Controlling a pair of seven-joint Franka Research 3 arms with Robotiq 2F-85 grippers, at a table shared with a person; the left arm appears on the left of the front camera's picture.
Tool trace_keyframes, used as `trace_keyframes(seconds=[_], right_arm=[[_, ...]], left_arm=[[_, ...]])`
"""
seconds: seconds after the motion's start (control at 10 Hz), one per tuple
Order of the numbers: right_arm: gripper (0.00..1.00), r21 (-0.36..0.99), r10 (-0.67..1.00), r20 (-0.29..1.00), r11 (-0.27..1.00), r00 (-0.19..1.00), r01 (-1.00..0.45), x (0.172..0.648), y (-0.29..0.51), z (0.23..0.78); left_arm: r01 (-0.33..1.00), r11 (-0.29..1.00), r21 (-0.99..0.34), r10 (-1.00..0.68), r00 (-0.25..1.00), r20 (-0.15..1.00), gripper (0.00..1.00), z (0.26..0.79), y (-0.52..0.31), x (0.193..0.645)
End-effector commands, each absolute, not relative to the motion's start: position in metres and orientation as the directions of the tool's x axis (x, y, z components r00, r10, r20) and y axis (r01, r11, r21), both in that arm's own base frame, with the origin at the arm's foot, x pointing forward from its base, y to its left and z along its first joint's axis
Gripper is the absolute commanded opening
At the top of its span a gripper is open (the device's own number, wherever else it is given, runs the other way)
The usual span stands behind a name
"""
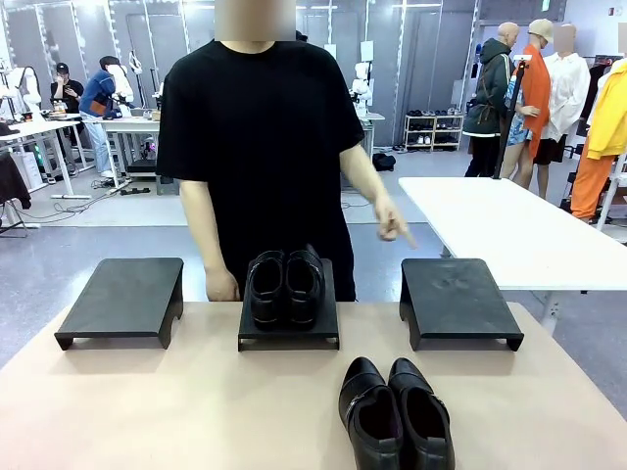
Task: Place the shoes on the stand as instructed by the person.
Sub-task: Pick up another pair of Shoes and place it on the Shoes Stand indicated by the person.
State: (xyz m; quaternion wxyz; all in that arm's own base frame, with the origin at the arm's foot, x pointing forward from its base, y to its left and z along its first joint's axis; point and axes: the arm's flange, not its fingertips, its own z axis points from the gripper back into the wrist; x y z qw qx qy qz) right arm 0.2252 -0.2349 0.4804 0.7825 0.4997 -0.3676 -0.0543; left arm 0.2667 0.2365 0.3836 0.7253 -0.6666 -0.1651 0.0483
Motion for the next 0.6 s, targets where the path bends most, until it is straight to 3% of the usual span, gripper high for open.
trace_keyframes(seconds=[0.0,0.3,0.5], right_arm=[[1.0,0.812,-0.448,0.542,0.498,0.711,-0.305,0.225,-0.236,0.481],[1.0,0.822,-0.452,0.521,0.495,0.724,-0.282,0.225,-0.235,0.48],[1.0,0.758,-0.35,0.559,0.583,0.752,-0.293,0.235,-0.208,0.523]], left_arm=[[0.163,0.117,-0.98,0.299,0.935,0.191,1.0,0.385,0.233,0.265],[0.163,0.117,-0.98,0.299,0.935,0.191,1.0,0.385,0.233,0.265],[0.163,0.117,-0.98,0.299,0.935,0.191,1.0,0.385,0.233,0.265]])
